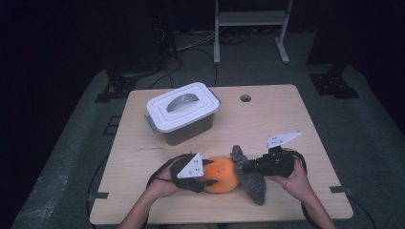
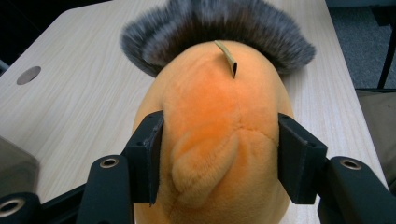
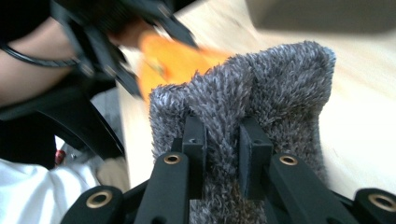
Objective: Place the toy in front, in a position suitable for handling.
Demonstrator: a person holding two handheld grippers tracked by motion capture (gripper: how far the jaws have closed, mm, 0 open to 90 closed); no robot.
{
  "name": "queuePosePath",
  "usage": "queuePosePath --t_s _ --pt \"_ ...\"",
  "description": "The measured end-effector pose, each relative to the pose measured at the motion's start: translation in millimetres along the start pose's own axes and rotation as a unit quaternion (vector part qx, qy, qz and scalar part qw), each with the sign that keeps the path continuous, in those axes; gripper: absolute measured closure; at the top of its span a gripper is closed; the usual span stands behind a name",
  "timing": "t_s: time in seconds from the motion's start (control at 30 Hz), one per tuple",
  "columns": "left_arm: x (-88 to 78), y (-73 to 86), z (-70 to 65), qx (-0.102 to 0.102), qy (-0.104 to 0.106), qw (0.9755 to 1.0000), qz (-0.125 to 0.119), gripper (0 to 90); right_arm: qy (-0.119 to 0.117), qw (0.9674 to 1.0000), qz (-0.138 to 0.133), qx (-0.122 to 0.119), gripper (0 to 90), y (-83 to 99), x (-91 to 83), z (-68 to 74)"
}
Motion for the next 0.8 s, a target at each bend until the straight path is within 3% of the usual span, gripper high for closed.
queuePosePath --t_s 0.07,0.13,0.3,0.47,0.5,0.63,0.73,0.8 --pt "2.0 -2.6 -1.5 -0.003 0.004 1.0000 -0.005 41.3 -0.012 0.9998 -0.009 -0.015 74.7 -7.4 3.1 10.3" --pt "4.1 -2.6 -3.2 -0.004 0.008 1.0000 -0.002 40.5 -0.012 0.9996 0.003 -0.026 74.6 -7.3 10.8 15.0" --pt "7.4 0.4 -2.5 -0.022 0.021 0.9995 -0.012 26.9 -0.001 0.9994 0.028 -0.020 74.8 4.0 17.2 5.7" --pt "7.6 5.8 1.5 -0.058 0.034 0.9975 -0.023 17.7 0.010 0.9993 0.033 -0.013 74.8 10.1 13.3 -2.5" --pt "6.8 7.8 2.5 -0.066 0.036 0.9969 -0.025 18.3 0.012 0.9992 0.035 -0.010 74.8 11.2 12.5 -4.1" --pt "2.1 6.5 4.8 -0.062 0.023 0.9975 -0.026 36.1 0.018 0.9993 0.031 -0.011 74.5 9.4 8.0 -6.5" --pt "1.2 -0.1 5.6 -0.064 0.014 0.9974 -0.032 39.9 -0.001 0.9999 -0.007 -0.014 74.6 -4.3 0.7 3.9" --pt "0.7 -5.1 4.4 -0.060 0.011 0.9975 -0.034 42.0 -0.009 0.9993 -0.018 -0.031 74.5 -12.8 1.8 15.9"
Point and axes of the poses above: each handheld gripper's, and its own axes: x roughly forward along the jaws, y roughly out of its underside, z roughly to its left, the point moved 7 cm from there along x, roughly forward along the jaws, and after that the axes turned 3 degrees about x, right-handed, at the moved point
